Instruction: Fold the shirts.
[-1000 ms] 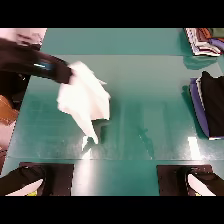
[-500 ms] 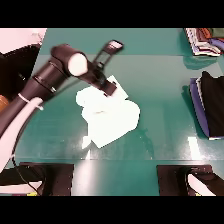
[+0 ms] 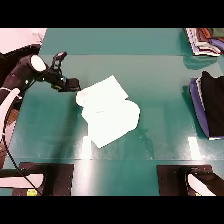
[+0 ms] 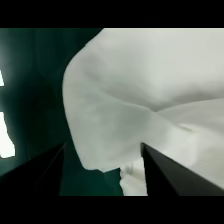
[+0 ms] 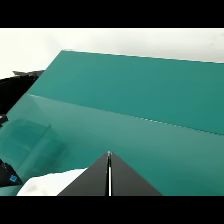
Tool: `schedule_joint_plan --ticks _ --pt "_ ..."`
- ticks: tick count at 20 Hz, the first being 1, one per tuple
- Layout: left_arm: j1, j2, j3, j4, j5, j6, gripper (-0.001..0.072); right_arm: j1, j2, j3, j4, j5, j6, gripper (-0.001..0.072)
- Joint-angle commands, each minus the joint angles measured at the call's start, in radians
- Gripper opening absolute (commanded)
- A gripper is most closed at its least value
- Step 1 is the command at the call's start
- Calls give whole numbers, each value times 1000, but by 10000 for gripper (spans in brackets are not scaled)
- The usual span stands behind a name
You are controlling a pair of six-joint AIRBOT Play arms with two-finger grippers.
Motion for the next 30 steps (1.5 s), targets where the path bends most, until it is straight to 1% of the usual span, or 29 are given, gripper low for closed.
schedule_joint_plan --ticks 1,4,5,6,7,8,11,13,15,16,17,18,19,22,24,27,28,29,30 --pt "43 -50 -95 -149 71 45 560 1 -2 -1 1 4 1 15" --pt "43 -101 -95 -229 80 56 553 1 -2 -1 2 34 1 15" --pt "43 -107 -95 -235 81 56 451 1 -3 -1 2 55 2 15" --pt "43 -108 -95 -235 87 56 304 1 -8 -2 0 81 8 15" --pt "43 -108 -94 -238 97 56 174 1 -16 -2 -1 113 14 15" --pt "44 -106 -88 -237 99 61 21 1 -32 -2 -2 152 29 15" --pt "59 -82 -18 -231 73 68 27 1 -109 -26 -30 283 92 15" --pt "77 -44 51 -208 65 90 26 1 -145 -136 -34 296 103 15" --pt "84 -7 114 -161 51 92 27 2 -180 -288 -33 278 113 15" --pt "84 7 137 -131 49 95 27 2 -200 -367 -26 264 116 39" --pt "84 18 150 -123 47 107 27 3 -230 -451 -5 245 116 274" --pt "84 20 158 -123 45 109 27 9 -266 -520 29 223 116 495" --pt "84 20 158 -124 44 109 27 24 -309 -580 69 185 112 514" --pt "84 19 154 -122 38 109 27 120 -431 -665 212 56 6 514" --pt "84 19 154 -117 38 109 27 188 -518 -636 295 8 -43 514" --pt "84 19 154 -116 37 109 27 258 -631 -528 290 -5 -43 511" --pt "84 19 154 -116 37 109 27 272 -661 -490 288 -4 -43 497" --pt "84 19 154 -116 32 109 27 281 -686 -452 286 -6 -43 372" --pt "84 19 154 -116 23 109 26 286 -702 -422 285 -11 -49 184"
